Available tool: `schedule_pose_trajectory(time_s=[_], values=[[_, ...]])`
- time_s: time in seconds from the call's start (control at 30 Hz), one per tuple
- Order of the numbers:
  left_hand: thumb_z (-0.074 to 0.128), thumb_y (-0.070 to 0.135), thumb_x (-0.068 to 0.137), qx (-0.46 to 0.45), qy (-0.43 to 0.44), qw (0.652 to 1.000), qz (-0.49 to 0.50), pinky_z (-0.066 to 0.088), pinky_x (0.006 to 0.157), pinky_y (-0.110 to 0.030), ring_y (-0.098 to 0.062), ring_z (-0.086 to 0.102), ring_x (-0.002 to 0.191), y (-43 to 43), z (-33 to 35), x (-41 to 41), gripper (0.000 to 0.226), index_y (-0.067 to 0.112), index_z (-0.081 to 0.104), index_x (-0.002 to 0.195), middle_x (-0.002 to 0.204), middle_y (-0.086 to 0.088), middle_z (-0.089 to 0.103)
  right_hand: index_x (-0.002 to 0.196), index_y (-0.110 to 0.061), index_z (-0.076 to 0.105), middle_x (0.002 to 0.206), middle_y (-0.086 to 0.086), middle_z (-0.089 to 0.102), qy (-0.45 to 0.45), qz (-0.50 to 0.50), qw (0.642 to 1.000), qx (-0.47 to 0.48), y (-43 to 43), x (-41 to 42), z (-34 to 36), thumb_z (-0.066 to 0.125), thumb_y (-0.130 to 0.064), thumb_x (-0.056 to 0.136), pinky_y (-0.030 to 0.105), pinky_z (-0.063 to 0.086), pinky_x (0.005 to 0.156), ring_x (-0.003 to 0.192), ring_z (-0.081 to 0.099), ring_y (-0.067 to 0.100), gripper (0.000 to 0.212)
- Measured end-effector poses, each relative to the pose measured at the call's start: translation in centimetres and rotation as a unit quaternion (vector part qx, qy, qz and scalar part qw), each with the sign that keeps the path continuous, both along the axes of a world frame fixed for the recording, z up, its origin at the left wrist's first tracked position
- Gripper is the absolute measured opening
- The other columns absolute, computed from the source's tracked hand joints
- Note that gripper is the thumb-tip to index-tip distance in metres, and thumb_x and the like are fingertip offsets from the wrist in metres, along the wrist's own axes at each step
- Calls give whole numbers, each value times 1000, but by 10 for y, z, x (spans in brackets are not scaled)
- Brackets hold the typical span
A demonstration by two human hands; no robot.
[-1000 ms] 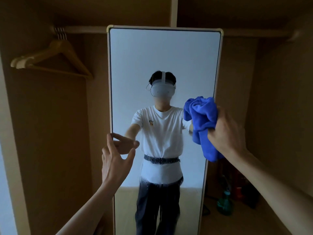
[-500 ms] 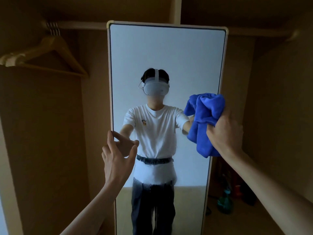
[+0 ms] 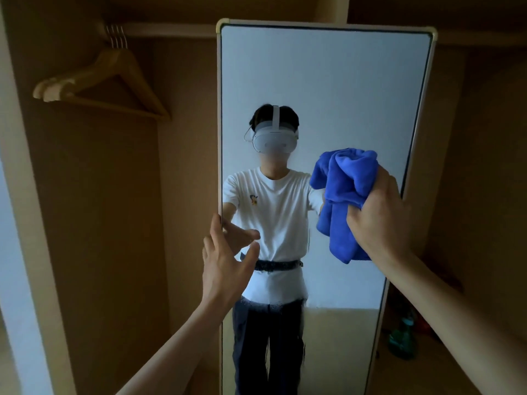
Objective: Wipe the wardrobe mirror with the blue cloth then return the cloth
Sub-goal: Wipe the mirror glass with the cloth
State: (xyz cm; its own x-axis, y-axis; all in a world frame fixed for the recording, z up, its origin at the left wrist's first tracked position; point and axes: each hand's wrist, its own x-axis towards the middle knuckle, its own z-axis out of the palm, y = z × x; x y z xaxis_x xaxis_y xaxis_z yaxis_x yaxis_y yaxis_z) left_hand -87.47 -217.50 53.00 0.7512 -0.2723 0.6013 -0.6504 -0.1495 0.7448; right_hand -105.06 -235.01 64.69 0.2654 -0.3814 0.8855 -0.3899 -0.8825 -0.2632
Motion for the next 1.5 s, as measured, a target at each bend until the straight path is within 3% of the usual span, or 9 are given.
schedule_pose_trajectory(time_s=[0.1,0.27,0.37,0.53,0.7,0.87,1.13,1.33,1.5], values=[[68,44,91,5,-6,1000,-18,41,100,-39,-21,35,141,7,0,3,95,36,3,159,154,1,33,136,-9,47,112,11,59,19,6,1000,6,17,13,-1,61,-10,87,47,53,75,88,63,30,51],[71,25,89,-18,-58,997,-41,38,84,-21,14,40,117,15,5,-4,85,54,17,148,112,67,31,135,-4,50,108,17,58,38,0,999,-15,43,39,-4,65,-3,80,44,52,67,83,61,40,58],[71,19,88,-19,-62,996,-55,39,73,-14,27,38,112,21,9,-5,83,77,18,116,112,63,36,131,-3,52,103,16,58,50,-8,998,-27,57,55,-5,64,-3,78,38,48,61,79,61,40,54],[68,15,87,-32,-25,993,-107,42,81,-2,-6,53,126,24,3,4,51,42,40,121,118,28,64,121,8,60,94,20,64,61,3,993,-102,85,74,-7,80,-4,66,30,49,58,74,66,37,60],[72,17,85,-30,-17,993,-111,42,82,-2,-4,53,121,28,5,7,62,68,42,103,116,39,55,115,6,64,95,18,70,72,-17,989,-128,108,93,-10,81,-8,60,30,56,64,78,70,32,59],[73,30,84,-5,15,993,-120,42,87,-14,3,48,124,32,2,14,50,56,44,115,119,42,48,140,2,46,109,20,61,128,27,987,-89,117,111,-14,68,-8,75,38,52,71,85,64,35,69],[60,16,92,13,66,988,-135,49,102,-36,-6,55,125,37,-1,23,59,41,42,143,134,13,58,125,3,61,92,16,65,127,48,977,-164,127,116,-23,81,-13,66,30,53,56,68,66,27,65],[59,11,92,36,75,985,-150,45,97,-31,-7,51,125,39,-1,24,58,44,40,135,137,12,51,147,-6,38,124,13,56,198,96,965,-140,122,118,-21,59,-18,90,39,55,82,101,62,31,62],[59,9,90,39,57,984,-162,40,87,-18,1,46,121,42,-4,23,50,44,43,121,114,44,47,138,-19,45,106,9,57,203,97,957,-186,110,103,0,52,-19,87,40,52,65,92,61,30,51]])
